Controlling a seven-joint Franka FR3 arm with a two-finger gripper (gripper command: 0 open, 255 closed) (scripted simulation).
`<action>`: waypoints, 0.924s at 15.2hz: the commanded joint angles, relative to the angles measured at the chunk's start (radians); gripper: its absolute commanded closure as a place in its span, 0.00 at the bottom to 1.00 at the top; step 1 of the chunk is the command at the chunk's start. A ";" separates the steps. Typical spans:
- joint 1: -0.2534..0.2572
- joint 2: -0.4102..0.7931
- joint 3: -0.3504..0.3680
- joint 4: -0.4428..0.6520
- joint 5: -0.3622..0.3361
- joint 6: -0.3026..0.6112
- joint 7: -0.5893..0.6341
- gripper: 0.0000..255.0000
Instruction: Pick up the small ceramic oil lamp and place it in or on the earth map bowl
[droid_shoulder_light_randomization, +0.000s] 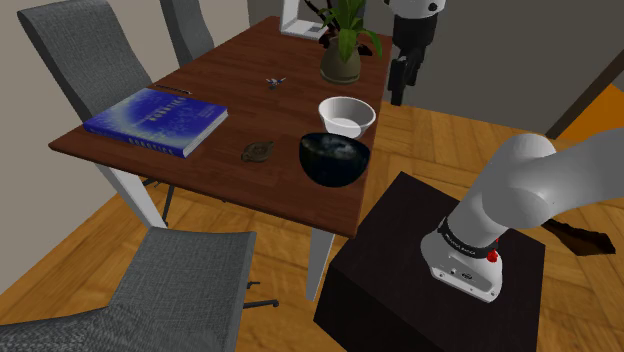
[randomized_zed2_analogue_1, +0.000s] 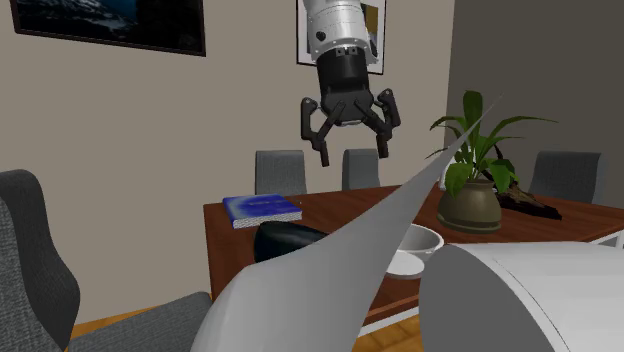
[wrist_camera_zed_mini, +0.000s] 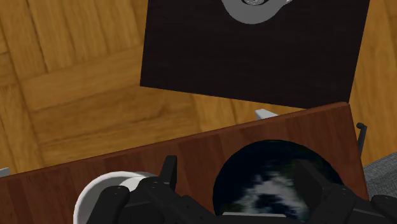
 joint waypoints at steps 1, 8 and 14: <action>0.000 0.000 0.000 0.000 0.000 0.000 0.000 0.00; 0.021 0.186 0.090 0.013 0.022 0.207 0.106 0.00; 0.027 0.378 0.164 0.077 -0.001 0.359 0.204 0.00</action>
